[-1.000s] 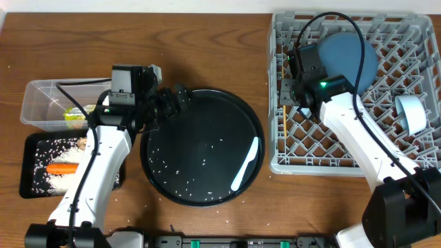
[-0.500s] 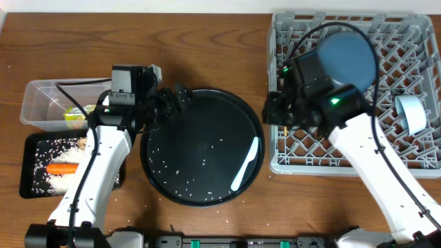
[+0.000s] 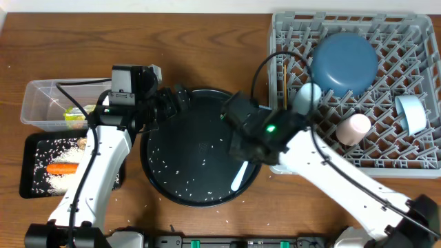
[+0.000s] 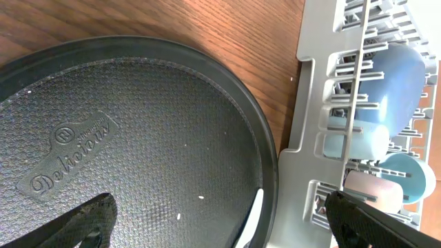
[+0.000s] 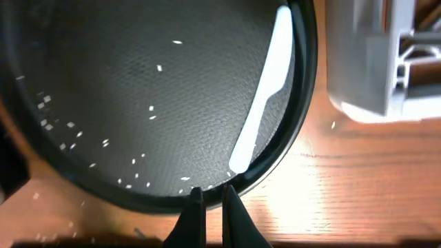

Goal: Sort waste into correct bins and load items into the dishwasher rack
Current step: 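Move the right gripper back over the tray to the white utensil, then close the right gripper on the white plastic utensil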

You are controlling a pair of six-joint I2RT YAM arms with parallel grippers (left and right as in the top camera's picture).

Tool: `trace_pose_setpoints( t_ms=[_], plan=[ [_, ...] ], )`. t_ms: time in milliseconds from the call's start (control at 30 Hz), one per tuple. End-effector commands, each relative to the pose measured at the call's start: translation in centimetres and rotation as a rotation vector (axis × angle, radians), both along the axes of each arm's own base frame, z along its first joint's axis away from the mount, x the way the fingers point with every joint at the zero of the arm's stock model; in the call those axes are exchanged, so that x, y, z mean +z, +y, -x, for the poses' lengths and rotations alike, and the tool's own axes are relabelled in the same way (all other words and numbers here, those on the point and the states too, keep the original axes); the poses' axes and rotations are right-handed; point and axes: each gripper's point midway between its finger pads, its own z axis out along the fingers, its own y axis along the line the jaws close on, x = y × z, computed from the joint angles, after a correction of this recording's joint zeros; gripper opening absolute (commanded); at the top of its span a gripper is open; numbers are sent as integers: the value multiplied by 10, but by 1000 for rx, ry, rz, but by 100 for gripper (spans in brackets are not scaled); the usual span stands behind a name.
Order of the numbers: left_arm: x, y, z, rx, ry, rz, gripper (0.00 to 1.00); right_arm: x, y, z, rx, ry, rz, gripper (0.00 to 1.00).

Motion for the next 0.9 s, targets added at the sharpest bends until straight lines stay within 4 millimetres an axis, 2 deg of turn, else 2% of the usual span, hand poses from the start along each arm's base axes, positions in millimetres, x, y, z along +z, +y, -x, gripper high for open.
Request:
trace_pose_setpoints(
  t_ms=[0, 67, 100, 167, 200, 433, 633, 867],
  plan=[
    [-1, 4, -1, 3, -8, -15, 98, -23, -3, 3, -117, 6, 79, 2],
    [-1, 4, -1, 3, -8, -15, 98, -33, -4, 6, -132, 28, 102, 2],
    [-1, 4, -1, 3, -8, -15, 98, -39, -6, 7, -139, 40, 116, 8],
    [-1, 4, -1, 3, -8, -15, 98, -48, -8, 8, -147, 59, 140, 31],
    [-1, 4, -1, 3, -8, -15, 98, -52, -8, 8, -146, 67, 153, 36],
    [-1, 4, -2, 4, -8, -16, 98, -77, -14, 6, -164, 122, 212, 32],
    [-1, 4, -1, 3, -8, -15, 98, -96, -8, 7, -163, 170, 217, 31],
    [-1, 4, -1, 3, -8, -15, 98, -107, -18, 4, -187, 193, 243, 31]
  ],
)
